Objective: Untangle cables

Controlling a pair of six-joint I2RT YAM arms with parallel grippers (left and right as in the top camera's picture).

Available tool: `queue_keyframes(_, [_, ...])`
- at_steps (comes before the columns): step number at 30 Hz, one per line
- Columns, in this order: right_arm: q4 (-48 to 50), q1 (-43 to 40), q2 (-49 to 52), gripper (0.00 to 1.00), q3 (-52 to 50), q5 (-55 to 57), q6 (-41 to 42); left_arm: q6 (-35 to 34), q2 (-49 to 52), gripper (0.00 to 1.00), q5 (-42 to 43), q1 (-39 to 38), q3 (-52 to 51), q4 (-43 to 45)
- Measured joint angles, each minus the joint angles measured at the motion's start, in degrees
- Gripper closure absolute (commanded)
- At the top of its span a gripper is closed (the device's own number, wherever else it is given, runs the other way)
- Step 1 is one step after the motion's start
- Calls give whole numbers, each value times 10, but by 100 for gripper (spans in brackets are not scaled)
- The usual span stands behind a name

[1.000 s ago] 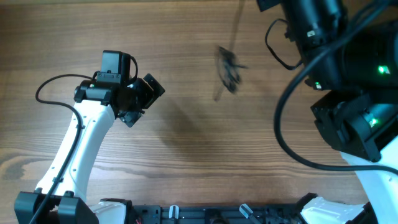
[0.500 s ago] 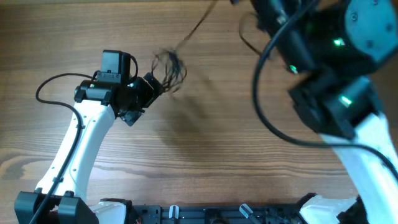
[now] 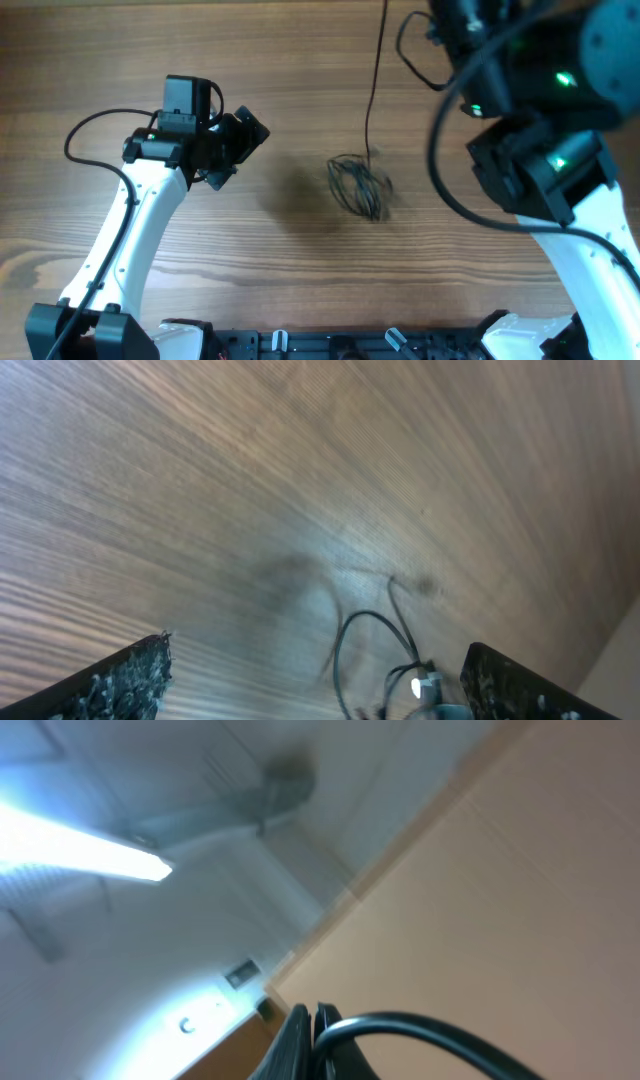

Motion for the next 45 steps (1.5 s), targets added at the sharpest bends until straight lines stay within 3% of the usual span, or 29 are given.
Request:
queue_keyframes(1, [-79,0,9,96,-2,-13,3,0,4,5,3,-14,0,19])
queue_keyframes(4, [-91,0,49,96,-5,-98,9,0,18,7,9,-46,0,63])
queue_keyframes(6, [-30,0,62,95,-10,-174,21,-11,36,13,11,-57,0,96])
queue_keyframes(9, [156,0,57,95,-13,-220,38,-21,63,37,12,-57,0,113])
queue_keyframes(13, [159,0,34,95,47,-198,31,-24,117,38,13,-91,0,133])
queue_keyframes(18, [14,0,-15,95,117,-100,-56,-21,135,39,13,-135,0,145])
queue_keyframes(23, [-122,0,-16,96,123,90,-129,-17,135,33,20,-111,0,121])
queue_keyframes(25, [-138,0,-9,96,123,90,-122,5,135,26,77,-98,-1,146])
queue_keyframes(26, [-133,0,-3,96,123,70,-112,23,135,23,143,-89,-1,174])
queue_keyframes(29, [-82,0,0,95,121,-18,-81,42,135,19,228,-82,0,203])
queue_keyframes(31, [-50,0,0,95,121,-73,-53,48,135,14,240,-86,0,198])
queue_keyframes(35, [19,0,1,95,121,-111,8,50,135,17,182,-136,0,202])
queue_keyframes(36, [49,0,1,95,120,-120,21,50,135,20,165,-153,0,209])
queue_keyframes(38, [94,0,1,96,121,-130,38,52,135,36,120,-182,0,223])
queue_keyframes(40, [97,0,1,96,125,-134,42,54,135,63,68,-205,0,222])
queue_keyframes(42, [71,0,0,95,131,-133,31,58,135,82,22,-219,0,208])
queue_keyframes(45, [-28,0,-4,96,138,-86,-14,59,135,96,-32,-216,0,178])
